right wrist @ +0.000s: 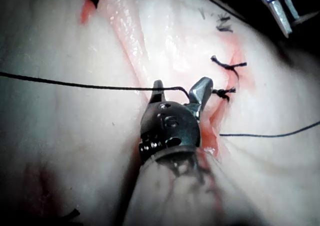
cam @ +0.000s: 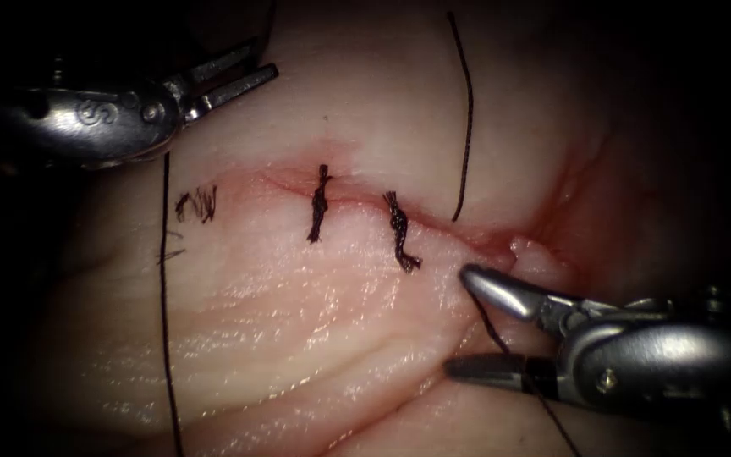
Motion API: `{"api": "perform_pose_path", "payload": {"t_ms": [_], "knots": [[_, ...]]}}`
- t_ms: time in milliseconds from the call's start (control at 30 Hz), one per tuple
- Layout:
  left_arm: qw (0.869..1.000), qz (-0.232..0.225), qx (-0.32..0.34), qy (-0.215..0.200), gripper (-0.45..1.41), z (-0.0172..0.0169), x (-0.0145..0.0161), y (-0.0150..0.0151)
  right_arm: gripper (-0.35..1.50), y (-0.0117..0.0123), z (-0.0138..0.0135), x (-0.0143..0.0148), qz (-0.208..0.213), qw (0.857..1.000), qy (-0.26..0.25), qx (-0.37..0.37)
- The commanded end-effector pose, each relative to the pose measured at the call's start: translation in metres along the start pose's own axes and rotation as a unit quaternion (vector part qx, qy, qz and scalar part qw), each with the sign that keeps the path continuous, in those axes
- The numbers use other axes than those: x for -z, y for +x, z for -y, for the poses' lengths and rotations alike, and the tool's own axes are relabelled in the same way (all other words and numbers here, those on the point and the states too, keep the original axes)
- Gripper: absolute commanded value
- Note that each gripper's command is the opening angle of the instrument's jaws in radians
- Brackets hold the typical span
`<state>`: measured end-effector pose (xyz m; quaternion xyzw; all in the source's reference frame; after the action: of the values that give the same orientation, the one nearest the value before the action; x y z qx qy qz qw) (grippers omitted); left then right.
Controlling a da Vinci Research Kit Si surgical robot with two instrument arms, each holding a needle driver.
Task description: Wound Closure
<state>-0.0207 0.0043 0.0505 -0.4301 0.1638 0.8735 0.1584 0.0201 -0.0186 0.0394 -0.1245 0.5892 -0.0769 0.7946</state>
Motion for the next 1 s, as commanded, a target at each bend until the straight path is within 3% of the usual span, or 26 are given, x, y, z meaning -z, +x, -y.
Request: {"api": "perform_pose_path", "payload": {"t_ms": [33, 67, 100, 133, 333, 733, 1000], "knots": [[1.000, -0.001, 0.001, 0.000, -0.45, -0.0001, -0.0008, 0.0000, 0.74, -0.0003, -0.0001, -0.0007, 0.000, 1.000, 0.003, 0.001], [1.000, -0.001, 0.001, 0.000, -0.45, -0.0001, -0.0008, 0.0000, 0.54, -0.0004, 0.0000, -0.0006, 0.001, 1.000, 0.008, 0.001], [1.000, -0.001, 0.001, 0.000, -0.45, -0.0001, -0.0008, 0.0000, 0.00, -0.0004, 0.0000, -0.0005, 0.003, 1.000, 0.013, -0.001], [1.000, -0.001, 0.001, 0.000, -0.45, -0.0001, -0.0007, 0.0000, -0.35, -0.0005, 0.0001, -0.0003, 0.004, 1.000, 0.020, 0.000], [1.000, -0.001, 0.001, 0.000, -0.45, -0.0001, -0.0008, 0.0000, -0.35, 0.0000, 0.0006, 0.0009, 0.000, 1.000, 0.030, 0.006], [1.000, 0.000, 0.000, -0.001, -0.45, -0.0001, -0.0008, 0.0000, -0.35, 0.0036, 0.0032, 0.0021, -0.018, 0.998, 0.048, 0.023], [1.000, 0.000, 0.000, -0.001, -0.45, -0.0001, -0.0008, 0.0000, -0.35, 0.0047, 0.0043, 0.0022, -0.018, 0.997, 0.060, 0.032]]}}
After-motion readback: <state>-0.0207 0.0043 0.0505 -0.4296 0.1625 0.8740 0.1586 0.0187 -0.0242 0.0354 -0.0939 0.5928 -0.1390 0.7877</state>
